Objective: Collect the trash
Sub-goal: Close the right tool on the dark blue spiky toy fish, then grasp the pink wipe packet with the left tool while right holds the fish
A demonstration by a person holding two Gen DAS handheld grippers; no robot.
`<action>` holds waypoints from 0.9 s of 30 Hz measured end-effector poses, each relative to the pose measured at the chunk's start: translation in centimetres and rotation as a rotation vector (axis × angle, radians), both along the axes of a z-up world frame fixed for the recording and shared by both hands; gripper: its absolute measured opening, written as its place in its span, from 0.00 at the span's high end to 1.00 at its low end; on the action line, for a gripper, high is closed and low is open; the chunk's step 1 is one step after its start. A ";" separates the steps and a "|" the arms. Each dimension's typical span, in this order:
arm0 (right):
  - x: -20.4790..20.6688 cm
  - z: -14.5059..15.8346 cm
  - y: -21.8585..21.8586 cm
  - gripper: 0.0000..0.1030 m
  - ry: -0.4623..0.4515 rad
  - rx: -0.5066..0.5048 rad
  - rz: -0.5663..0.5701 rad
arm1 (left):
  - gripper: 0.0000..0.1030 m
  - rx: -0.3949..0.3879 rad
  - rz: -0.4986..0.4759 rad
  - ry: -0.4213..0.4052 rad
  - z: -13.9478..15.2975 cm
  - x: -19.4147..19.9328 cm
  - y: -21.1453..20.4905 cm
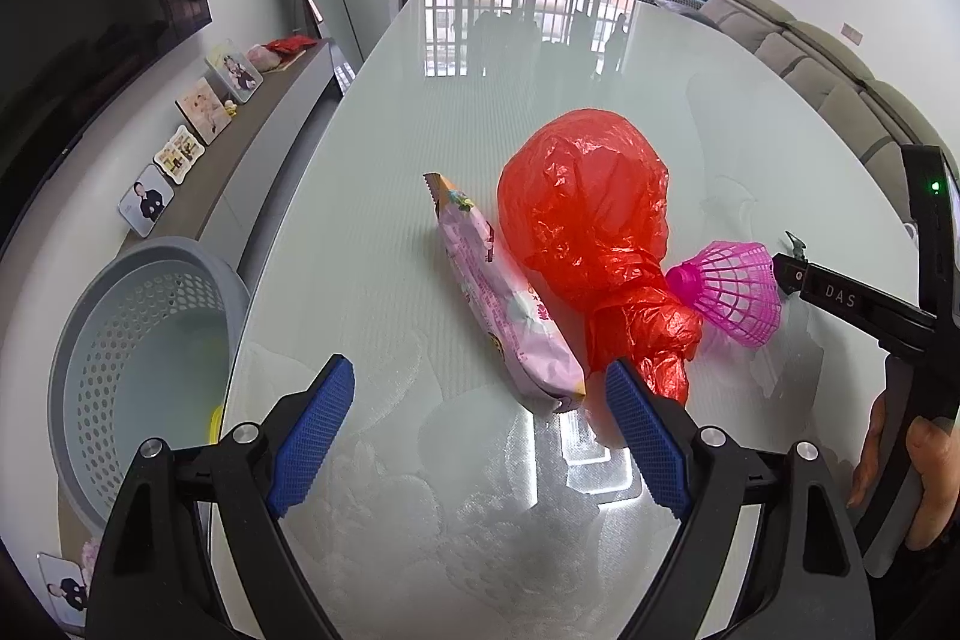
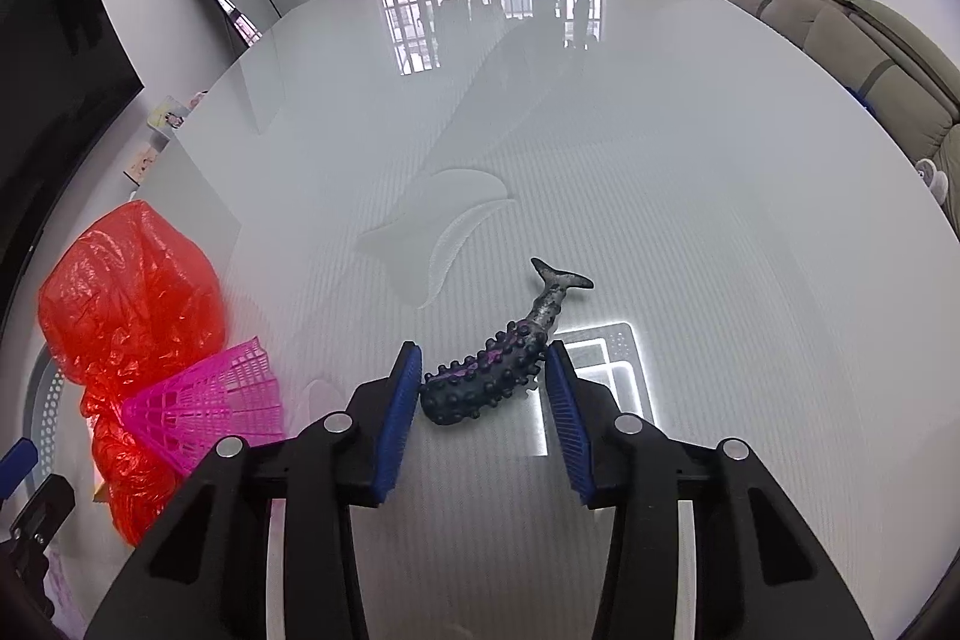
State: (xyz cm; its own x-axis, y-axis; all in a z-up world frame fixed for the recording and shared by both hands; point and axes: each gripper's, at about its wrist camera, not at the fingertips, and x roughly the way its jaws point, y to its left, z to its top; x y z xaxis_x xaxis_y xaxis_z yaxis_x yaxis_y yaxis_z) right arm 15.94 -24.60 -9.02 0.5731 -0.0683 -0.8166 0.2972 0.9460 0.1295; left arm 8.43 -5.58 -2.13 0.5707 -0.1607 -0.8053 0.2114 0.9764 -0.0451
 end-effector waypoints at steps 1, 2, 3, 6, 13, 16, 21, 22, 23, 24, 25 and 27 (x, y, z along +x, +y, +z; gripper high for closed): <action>-0.1 0.0 -0.1 0.60 -0.006 0.010 0.004 | 0.19 0.000 0.004 0.000 0.1 0.0 0.0; -0.2 0.0 0.0 0.60 -0.008 0.017 0.008 | 0.18 -0.001 0.008 0.001 0.1 -0.1 0.0; -0.4 0.0 -0.1 0.60 -0.011 0.027 0.015 | 0.19 -0.002 0.015 0.002 0.0 -0.1 0.1; -1.1 0.4 0.1 0.60 -0.027 0.041 0.029 | 0.18 0.002 0.029 0.011 -0.2 0.0 0.3; -2.8 1.4 0.5 0.60 -0.069 0.046 0.066 | 0.18 0.014 0.049 0.015 -0.3 0.5 -0.1; -2.8 1.5 0.4 0.60 -0.073 0.056 0.077 | 0.18 0.019 0.058 0.020 -0.4 1.1 -0.4; -2.9 1.5 -0.3 0.60 -0.078 0.076 0.083 | 0.18 0.026 0.073 0.016 -0.7 2.5 -1.1; -2.8 1.5 -0.4 0.60 -0.080 0.079 0.083 | 0.18 0.031 0.074 0.017 -0.8 2.7 -1.3; -2.8 1.5 -0.4 0.60 -0.081 0.082 0.084 | 0.18 0.035 0.075 0.018 -0.9 2.9 -1.5; -2.9 1.6 -0.5 0.60 -0.083 0.084 0.085 | 0.18 0.039 0.077 0.019 -1.1 3.1 -1.6; -2.9 1.6 -0.5 0.60 -0.084 0.085 0.086 | 0.18 0.042 0.080 0.020 -1.3 3.2 -1.6; -2.8 1.6 -0.6 0.60 -0.085 0.089 0.089 | 0.18 0.043 0.092 0.029 -1.8 3.8 -1.7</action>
